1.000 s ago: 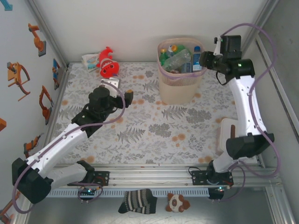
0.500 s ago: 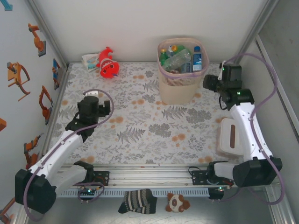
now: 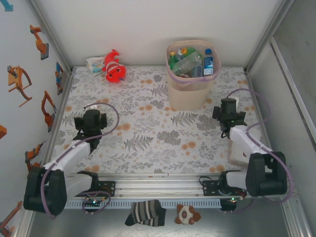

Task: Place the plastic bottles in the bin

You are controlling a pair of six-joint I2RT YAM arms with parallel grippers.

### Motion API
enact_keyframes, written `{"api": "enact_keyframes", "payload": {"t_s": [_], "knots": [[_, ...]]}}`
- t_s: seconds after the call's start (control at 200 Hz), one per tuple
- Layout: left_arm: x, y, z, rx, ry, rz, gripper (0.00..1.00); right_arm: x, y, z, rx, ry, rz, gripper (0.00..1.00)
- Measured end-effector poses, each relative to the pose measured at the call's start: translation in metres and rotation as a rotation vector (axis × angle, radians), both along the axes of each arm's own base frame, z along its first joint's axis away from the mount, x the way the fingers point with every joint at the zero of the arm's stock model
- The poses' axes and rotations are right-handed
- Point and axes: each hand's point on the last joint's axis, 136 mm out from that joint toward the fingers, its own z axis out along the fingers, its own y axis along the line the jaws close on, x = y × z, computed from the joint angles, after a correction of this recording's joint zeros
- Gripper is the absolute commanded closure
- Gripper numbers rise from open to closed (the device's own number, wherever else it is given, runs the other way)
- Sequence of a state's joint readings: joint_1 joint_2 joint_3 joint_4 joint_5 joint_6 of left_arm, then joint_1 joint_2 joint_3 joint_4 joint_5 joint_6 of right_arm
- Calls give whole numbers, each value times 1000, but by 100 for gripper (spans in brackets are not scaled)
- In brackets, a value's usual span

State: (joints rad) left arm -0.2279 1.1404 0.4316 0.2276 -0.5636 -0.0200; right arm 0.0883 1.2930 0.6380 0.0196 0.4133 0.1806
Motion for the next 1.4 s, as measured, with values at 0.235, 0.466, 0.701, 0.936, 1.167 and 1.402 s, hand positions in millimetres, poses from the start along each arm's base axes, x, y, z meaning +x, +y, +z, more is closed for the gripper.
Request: {"api": "enact_keyframes", "payload": {"t_s": [0.235,0.466,0.701,0.936,1.167,1.402], "knots": [[16,3,-18,-26,-68,-50,4,12,3,-22,-52,-112,59,1],[35,-12,-5,-121,-202,-161,4,19,11,-30,-47,-210,121,1],[44,-26,-35,-163,-138,-234,4,21,15,-26,0,-287,188,0],[53,-23,-50,-217,-103,-261,4,24,13,-40,46,-263,215,1],[64,-18,-39,-248,-133,-253,4,29,14,-35,63,-280,219,1],[63,-19,-39,-256,-131,-252,4,28,14,-36,66,-275,217,1]]}}
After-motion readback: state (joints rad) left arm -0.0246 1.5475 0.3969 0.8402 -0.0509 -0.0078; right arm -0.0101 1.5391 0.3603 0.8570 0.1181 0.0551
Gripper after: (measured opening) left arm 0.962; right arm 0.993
